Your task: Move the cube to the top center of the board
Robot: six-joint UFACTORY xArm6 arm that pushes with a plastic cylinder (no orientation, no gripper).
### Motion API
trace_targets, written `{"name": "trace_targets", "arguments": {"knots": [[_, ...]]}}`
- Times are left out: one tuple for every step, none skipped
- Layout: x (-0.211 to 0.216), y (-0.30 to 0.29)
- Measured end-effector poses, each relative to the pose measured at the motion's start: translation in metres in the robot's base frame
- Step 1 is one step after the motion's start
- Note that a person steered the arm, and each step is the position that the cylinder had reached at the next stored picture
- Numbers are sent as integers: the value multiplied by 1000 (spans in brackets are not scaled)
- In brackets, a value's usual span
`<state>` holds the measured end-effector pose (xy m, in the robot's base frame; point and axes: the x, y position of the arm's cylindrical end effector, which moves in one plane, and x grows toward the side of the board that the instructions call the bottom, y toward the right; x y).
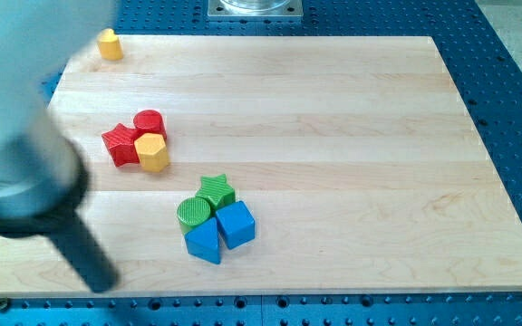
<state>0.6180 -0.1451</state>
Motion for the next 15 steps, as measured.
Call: {"name": "trace_targets", "arguments": {"knots": [[-23,67],[-37,108],[-38,135],[-42,182],[-86,185],[-139,188],[-136,242],[-141,279],[-196,165],[-180,188],[-227,133],[-309,141],[-313,143],[-298,196],[-337,179]]}}
